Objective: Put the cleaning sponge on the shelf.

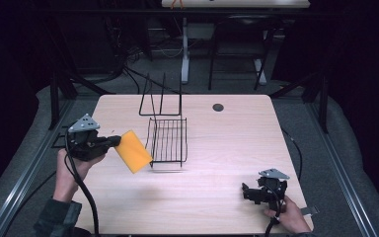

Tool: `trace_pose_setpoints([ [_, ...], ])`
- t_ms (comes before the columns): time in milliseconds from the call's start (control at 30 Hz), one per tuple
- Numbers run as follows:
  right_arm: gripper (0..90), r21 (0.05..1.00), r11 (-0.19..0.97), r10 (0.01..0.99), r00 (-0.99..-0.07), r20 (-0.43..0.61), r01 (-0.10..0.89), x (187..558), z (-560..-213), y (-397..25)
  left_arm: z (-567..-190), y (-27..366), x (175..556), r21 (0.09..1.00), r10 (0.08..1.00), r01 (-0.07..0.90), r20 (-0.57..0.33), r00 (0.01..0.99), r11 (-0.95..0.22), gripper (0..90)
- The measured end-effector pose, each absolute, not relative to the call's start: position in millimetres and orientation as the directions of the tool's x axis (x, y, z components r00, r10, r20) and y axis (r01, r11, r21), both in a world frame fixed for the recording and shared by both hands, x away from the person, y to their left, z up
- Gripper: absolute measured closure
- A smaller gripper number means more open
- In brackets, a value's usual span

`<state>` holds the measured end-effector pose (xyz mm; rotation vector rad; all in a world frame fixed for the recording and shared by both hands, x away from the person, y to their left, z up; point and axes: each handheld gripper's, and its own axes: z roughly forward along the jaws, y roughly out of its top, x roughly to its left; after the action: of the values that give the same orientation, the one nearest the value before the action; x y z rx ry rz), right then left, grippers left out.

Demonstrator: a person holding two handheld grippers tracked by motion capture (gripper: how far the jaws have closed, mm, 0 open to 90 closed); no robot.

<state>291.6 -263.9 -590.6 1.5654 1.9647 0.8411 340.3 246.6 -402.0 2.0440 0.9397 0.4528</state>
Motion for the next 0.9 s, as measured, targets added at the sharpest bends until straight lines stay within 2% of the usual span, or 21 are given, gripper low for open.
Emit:
trace_pose_setpoints([
  [500, 0.0, 0.722, 0.155, 0.974, -0.226, 0.002, 0.674, 291.5, -590.6, -264.0, -405.3, 234.5, 358.9, 0.819, 0.752, 0.458, -0.052, 0.657, -0.345, 89.5],
  [900, 0.0, 0.722, 0.154, 0.974, -0.225, 0.002, 0.674, 291.6, -590.6, -264.0, -425.8, 222.1, 385.7, 0.817, 0.743, 0.496, -0.130, 0.657, -0.295, 89.6],
])
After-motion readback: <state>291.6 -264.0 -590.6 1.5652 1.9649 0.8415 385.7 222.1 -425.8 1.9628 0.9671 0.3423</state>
